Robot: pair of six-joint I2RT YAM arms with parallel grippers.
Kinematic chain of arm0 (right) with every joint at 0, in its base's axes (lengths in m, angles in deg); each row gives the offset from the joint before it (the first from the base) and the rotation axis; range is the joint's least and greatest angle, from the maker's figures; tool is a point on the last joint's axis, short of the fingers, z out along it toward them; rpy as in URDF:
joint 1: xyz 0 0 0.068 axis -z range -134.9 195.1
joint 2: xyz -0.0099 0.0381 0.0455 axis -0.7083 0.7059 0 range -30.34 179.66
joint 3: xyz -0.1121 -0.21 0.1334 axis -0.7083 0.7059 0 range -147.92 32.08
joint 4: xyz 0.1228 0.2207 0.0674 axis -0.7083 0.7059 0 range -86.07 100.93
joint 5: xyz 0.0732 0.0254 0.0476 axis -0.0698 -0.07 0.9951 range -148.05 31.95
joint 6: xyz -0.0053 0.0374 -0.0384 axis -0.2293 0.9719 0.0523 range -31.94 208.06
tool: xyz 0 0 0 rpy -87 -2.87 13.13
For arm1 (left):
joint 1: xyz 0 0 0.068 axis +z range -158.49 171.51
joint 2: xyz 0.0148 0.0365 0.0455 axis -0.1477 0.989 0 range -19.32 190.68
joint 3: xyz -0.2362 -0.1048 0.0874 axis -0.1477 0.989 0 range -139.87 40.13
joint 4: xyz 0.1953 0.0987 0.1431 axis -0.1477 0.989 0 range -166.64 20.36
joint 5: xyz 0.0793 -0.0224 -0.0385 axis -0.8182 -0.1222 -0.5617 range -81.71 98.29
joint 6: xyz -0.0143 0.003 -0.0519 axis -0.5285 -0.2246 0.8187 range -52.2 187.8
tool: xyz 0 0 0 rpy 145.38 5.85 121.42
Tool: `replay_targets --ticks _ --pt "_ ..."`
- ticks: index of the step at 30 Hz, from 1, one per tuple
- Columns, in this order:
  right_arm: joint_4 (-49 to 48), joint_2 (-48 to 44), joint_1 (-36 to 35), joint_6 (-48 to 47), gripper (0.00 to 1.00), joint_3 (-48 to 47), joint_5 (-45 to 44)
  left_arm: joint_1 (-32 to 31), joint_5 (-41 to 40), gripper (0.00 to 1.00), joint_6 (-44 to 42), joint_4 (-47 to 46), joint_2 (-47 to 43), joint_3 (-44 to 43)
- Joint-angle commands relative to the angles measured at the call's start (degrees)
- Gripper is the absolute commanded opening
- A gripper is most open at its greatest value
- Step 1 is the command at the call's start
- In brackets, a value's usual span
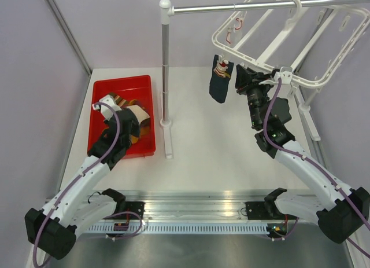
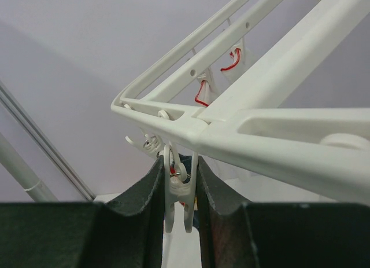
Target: Remove the socks clipped to the hanger
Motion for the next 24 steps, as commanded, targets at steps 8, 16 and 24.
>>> replay_targets --ticks 8,16,24 --pt "2.1 -1.6 0.1 -0.6 0.01 -3.1 0.8 10.2 5.7 0.44 6.4 -1.5 4.1 -0.1" --pt "3.1 -1.7 0.2 -0.6 0.01 -3.9 1.2 10.2 8.1 0.81 4.9 -1.4 1.2 -2.3" --pt "3.5 -2.5 0.1 -0.9 0.01 -3.8 1.1 -1.1 11.3 0.80 0.9 -4.6 -6.2 0.2"
